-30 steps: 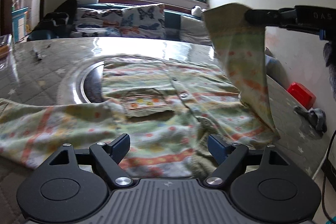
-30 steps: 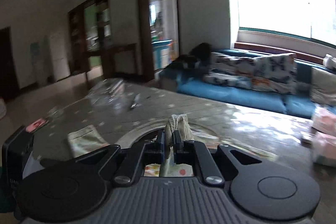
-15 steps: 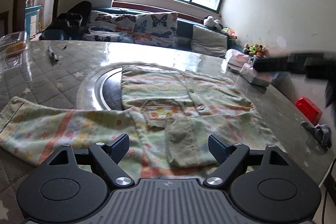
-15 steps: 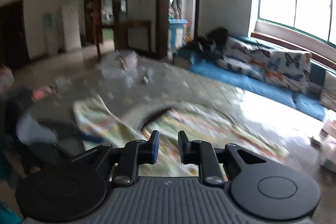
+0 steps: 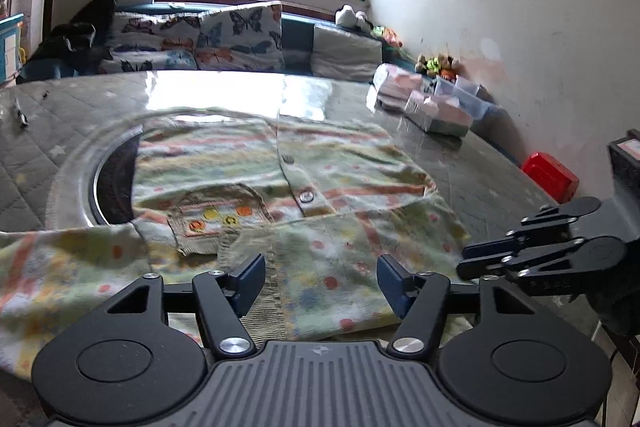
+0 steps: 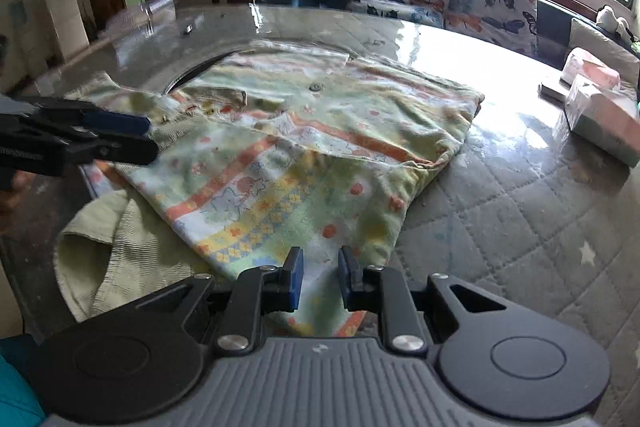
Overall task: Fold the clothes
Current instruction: 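Lay the sleeve across the shirt body with the right gripper and release, then grasp the other sleeve with the left gripper and lift it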
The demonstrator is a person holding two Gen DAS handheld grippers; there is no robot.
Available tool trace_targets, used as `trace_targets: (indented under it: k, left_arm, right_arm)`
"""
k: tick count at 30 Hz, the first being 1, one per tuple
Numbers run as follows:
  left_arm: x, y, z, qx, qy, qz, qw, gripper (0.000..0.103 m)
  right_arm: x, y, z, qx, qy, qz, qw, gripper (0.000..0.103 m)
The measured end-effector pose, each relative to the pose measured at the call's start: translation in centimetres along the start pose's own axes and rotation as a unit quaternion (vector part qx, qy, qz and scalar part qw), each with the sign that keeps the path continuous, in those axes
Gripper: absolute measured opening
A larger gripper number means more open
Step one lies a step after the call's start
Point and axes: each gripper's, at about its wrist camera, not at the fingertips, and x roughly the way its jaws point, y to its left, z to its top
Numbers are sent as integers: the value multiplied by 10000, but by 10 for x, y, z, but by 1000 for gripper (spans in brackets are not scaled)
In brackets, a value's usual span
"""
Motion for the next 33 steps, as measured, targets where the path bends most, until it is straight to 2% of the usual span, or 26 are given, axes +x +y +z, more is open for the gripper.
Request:
trace_targets:
  k: [3,6,11,14,18,23,26,33]
  left_arm:
    - [9,4,0,-74,162,36,9998,61]
    - [10,7,4,-187,117,31,9998,61]
    - [14,10,12,-260,50,76,9996,61]
    - [19,14,13,-300,68,100,9995,60]
    - [27,22,12,-357,128,127,9992,60]
    - [33,27,10,-401,114,137,9990,60]
    - [31,27,10,-407,75,158,9990,60]
    - [8,35,3,-505,-31,382,9980,60]
  right_arm:
    - [-6,-2,8,-39,-77,-83,9999,18]
    - [-5,-7,24,-38,-369,-158,9992,19]
    - [23,-24,44,191,-528,-281,9980,19]
    - [38,-37,38,456,-388,-381,9975,12]
    - [34,-42,32,595,-368,-592,9958,12]
    - [24,-35,35,412,-591,-571,9958,16]
    - [31,-33,34,411,-501,-515,9966,17]
    - [22,-21,32,420,-599,-438,9964,24]
